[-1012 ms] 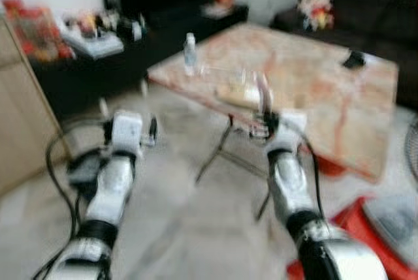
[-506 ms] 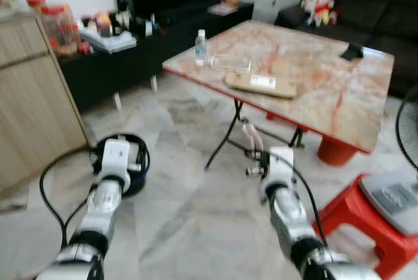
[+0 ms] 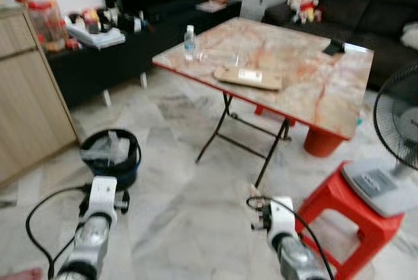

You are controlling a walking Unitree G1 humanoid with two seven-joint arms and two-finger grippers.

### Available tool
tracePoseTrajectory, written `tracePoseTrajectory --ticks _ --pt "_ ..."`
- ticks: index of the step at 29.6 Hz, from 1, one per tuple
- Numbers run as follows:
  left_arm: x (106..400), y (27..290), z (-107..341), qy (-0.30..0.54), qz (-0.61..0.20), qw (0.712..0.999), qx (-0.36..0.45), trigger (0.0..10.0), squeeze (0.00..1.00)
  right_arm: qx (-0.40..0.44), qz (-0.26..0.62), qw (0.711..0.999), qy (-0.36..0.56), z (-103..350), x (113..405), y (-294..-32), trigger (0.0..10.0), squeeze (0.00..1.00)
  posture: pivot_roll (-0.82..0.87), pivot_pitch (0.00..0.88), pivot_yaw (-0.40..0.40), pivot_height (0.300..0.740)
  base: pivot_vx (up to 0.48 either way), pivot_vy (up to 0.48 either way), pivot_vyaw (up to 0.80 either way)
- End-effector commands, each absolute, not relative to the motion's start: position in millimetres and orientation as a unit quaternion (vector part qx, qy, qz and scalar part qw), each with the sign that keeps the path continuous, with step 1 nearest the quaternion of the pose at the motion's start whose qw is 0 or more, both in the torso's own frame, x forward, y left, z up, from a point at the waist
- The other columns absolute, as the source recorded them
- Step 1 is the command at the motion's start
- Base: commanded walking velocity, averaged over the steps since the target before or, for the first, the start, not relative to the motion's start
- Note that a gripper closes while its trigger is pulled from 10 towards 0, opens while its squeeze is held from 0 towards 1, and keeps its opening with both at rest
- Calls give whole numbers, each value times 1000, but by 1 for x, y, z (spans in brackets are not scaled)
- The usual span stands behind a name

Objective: Picking trash to rubbish bin

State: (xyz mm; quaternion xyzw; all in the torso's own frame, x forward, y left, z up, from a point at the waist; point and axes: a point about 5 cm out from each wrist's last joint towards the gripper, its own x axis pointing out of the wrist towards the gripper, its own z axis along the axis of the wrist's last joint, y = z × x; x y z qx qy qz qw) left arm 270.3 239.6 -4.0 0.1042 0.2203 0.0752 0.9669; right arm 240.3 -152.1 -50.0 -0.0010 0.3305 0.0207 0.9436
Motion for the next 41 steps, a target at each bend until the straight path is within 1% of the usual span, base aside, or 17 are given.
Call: tracePoseTrajectory --ticks 1,8,13,16,17,22,24,26,27,30,32,33,34,35,36,37,41 --pt "261 239 -15 252 83 960 95 10000 0 -10 14 936 353 -56 232 -156 10000 0 86 30 -58 740 0 0 0" --pt "246 248 -24 271 113 953 72 10000 0 -12 9 924 383 -66 217 -161 10000 0 87 40 -57 740 0 0 0" --pt "248 261 -8 196 151 961 122 10000 0 -7 5 923 386 -68 213 -163 10000 0 94 58 -62 740 0 0 0" --pt "240 278 0 152 207 958 126 10000 0 -10 8 921 390 -70 211 -162 10000 0 86 68 -62 740 0 0 0" --pt "240 278 0 152 207 958 126 10000 0 -10 8 921 390 -70 211 -162 10000 0 86 68 -62 740 0 0 0" --pt "210 309 -7 168 293 938 82 10000 0 -8 9 922 386 -68 213 -160 10000 0 83 71 -64 740 0 0 0" --pt "190 317 -19 208 306 926 73 10000 0 -9 14 923 384 -67 215 -159 10000 0 80 67 -66 740 0 0 0" --pt "175 314 -34 264 290 919 47 10000 0 -8 11 924 383 -67 216 -160 10000 0 83 64 -67 740 0 0 0" --pt "163 305 -50 327 256 908 47 10000 0 -9 11 924 383 -67 216 -161 10000 0 83 64 -67 740 0 0 0" --pt "142 278 -75 415 168 893 36 10000 0 -14 11 921 388 -68 214 -162 10000 0 66 56 -66 740 0 0 0" --pt "133 267 -84 466 135 873 48 10000 0 -14 10 921 389 -68 213 -164 10000 0 66 55 -69 740 0 0 0" --pt "129 256 -90 495 87 861 77 10000 0 -13 7 920 391 -69 213 -165 10000 0 68 53 -71 740 0 0 0" --pt "127 250 -93 510 57 853 96 10000 0 -14 8 920 392 -69 212 -165 10000 0 68 53 -71 740 0 0 0" --pt "127 250 -93 510 57 853 96 10000 0 -14 8 920 392 -69 212 -165 10000 0 68 53 -71 740 0 0 0" --pt "127 242 -96 522 14 842 137 10000 0 -16 10 918 395 -70 210 -166 10000 0 66 50 -75 740 0 0 0" --pt "130 239 -95 521 6 839 158 10000 0 -16 10 917 398 -71 209 -166 10000 0 63 46 -77 740 0 0 0" --pt "144 236 -92 509 26 846 158 10000 0 -12 5 912 410 -73 206 -168 10000 0 57 37 -79 740 0 0 0"
